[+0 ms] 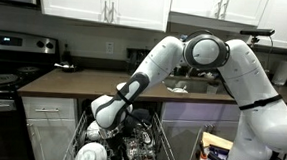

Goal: Remove one plate from the dishwasher rack and place it on top of the white plate on the countertop

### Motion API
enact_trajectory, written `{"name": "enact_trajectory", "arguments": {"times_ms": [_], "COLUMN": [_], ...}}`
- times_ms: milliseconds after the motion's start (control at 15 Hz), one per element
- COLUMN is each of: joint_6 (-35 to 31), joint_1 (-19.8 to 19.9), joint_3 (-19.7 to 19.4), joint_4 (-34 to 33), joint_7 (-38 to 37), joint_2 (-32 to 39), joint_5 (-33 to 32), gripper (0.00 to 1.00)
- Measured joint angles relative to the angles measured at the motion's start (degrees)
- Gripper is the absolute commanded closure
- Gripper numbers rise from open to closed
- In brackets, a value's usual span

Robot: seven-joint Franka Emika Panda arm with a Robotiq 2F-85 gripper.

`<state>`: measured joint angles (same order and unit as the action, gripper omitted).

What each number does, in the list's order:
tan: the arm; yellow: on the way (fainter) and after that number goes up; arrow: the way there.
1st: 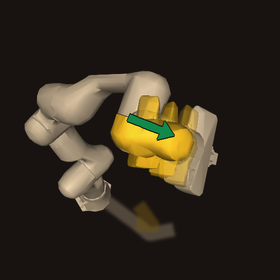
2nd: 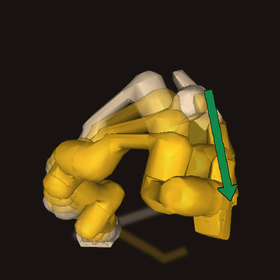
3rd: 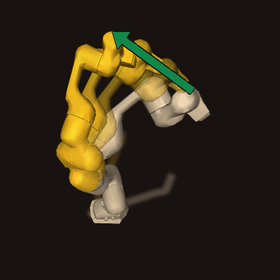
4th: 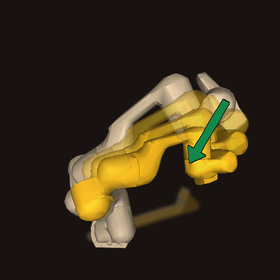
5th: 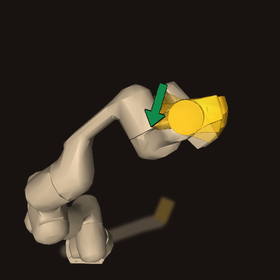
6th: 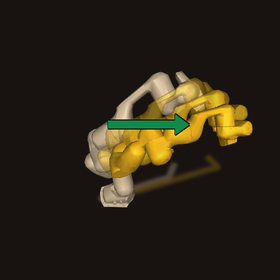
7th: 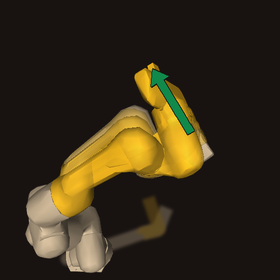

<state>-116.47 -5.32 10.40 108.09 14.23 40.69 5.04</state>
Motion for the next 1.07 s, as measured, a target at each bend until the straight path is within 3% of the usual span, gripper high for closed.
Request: {"name": "enact_trajectory", "arguments": {"times_ms": [1000,1067], "joint_6": [1.9,2.2], "joint_1": [0.0,-0.1], "joint_3": [-1.1,-1.2], "joint_4": [-0.1,-0.1], "joint_7": [-0.1,-0.1], "joint_2": [0.2,0.2], "joint_5": [-0.1,-0.1], "gripper": [0.00,0.11]}}
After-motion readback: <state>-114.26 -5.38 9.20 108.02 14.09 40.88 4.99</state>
